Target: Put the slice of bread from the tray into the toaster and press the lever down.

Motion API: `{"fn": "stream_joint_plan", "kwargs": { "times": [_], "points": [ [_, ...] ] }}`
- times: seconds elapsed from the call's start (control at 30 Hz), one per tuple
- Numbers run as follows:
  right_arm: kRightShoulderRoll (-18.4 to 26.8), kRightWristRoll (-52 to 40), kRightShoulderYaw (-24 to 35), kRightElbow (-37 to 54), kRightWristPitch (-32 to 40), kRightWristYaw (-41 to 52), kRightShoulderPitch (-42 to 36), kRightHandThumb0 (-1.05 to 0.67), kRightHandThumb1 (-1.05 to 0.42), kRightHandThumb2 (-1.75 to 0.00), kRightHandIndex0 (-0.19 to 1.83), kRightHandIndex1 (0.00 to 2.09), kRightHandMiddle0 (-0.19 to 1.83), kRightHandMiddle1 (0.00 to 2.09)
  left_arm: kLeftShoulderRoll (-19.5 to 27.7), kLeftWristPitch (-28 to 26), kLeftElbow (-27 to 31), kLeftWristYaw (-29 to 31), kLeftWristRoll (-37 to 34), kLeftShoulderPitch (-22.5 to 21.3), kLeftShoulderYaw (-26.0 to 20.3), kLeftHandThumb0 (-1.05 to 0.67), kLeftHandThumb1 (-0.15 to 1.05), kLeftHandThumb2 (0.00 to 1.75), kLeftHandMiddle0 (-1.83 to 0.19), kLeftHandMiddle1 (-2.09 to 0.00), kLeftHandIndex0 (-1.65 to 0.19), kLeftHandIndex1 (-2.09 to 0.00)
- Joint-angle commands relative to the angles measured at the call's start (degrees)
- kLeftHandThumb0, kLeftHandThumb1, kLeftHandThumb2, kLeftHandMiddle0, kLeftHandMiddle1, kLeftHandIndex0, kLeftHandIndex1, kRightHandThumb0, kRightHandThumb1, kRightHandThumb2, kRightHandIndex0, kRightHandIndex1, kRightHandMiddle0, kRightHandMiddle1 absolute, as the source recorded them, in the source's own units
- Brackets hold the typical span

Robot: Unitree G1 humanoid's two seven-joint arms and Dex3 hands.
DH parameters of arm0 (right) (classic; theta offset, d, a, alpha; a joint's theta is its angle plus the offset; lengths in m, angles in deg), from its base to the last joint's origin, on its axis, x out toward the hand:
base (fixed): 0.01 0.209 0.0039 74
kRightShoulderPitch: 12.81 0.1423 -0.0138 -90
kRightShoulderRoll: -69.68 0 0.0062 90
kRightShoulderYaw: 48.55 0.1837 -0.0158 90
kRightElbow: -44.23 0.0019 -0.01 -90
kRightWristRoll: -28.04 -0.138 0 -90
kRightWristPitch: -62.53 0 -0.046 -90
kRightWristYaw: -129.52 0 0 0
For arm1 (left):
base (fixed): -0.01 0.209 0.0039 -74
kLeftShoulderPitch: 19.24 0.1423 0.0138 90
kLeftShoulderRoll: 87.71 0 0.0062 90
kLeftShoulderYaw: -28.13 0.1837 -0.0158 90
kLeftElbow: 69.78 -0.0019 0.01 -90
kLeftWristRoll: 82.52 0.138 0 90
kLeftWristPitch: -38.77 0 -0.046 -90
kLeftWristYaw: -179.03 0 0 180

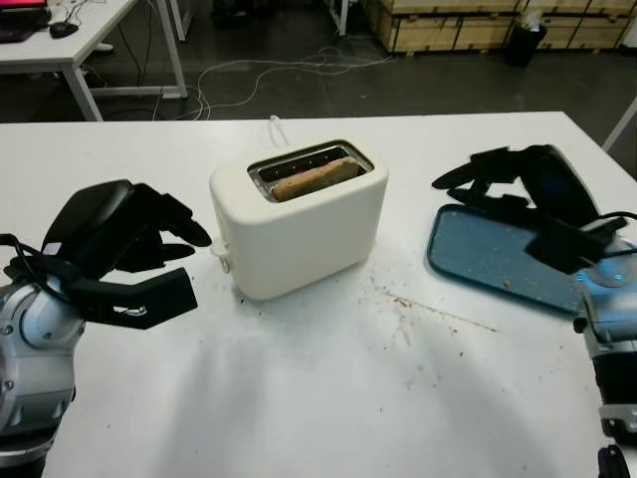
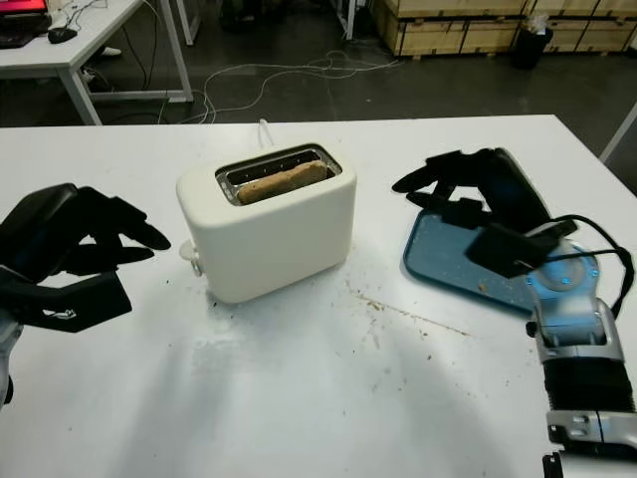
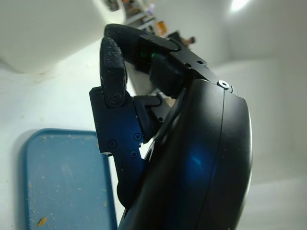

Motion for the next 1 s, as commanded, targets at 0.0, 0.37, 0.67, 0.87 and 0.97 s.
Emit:
{"fn": "stream_joint_plan", "kwargs": {
  "times": [0.0, 0.37, 0.67, 0.87, 0.97],
  "points": [
    [0.16, 1.08, -1.02, -1.35, -0.9, -0.21, 1.4, -0.39, -0.92, -0.25, 0.71, 1.6, 0.65, 1.31, -0.66, 0.71, -0.8, -2.23, 2.2, -0.06, 0.6, -0.16, 0.83, 0.0, -1.0, -1.2, -1.36, -0.15],
    [0.63, 2.06, -1.9, -2.45, 0.11, -0.49, 2.44, -0.39, -0.92, -0.28, 0.69, 1.62, 0.59, 1.34, -3.59, -2.37, -1.29, -7.9, 13.14, -1.13, 1.33, -0.14, 0.82, 0.0, -0.96, -1.32, -1.34, -0.15],
    [0.53, 1.6, -1.64, -3.98, -1.35, -0.51, 2.65, -0.39, -0.92, -0.27, 0.69, 1.62, 0.59, 1.34, -3.5, -2.3, -2.01, -7.22, 11.86, -1.72, 0.37, -0.12, 0.82, 0.0, -0.95, -1.37, -1.35, -0.18],
    [0.64, 1.97, -1.73, -3.37, -0.6, -0.57, 2.46, -0.4, -0.92, -0.27, 0.69, 1.6, 0.61, 1.3, -3.78, -2.63, -1.92, -6.85, 11.96, -1.68, 0.64, -0.13, 0.81, 0.0, -0.94, -1.4, -1.34, -0.2],
    [0.63, 1.58, -1.64, -3.3, -0.42, -0.21, 2.4, -0.39, -0.92, -0.28, 0.69, 1.61, 0.61, 1.28, -3.99, -2.33, -1.99, -7.0, 11.84, -1.61, 0.62, -0.12, 0.81, 0.0, -0.94, -1.41, -1.34, -0.22]
  ]
}}
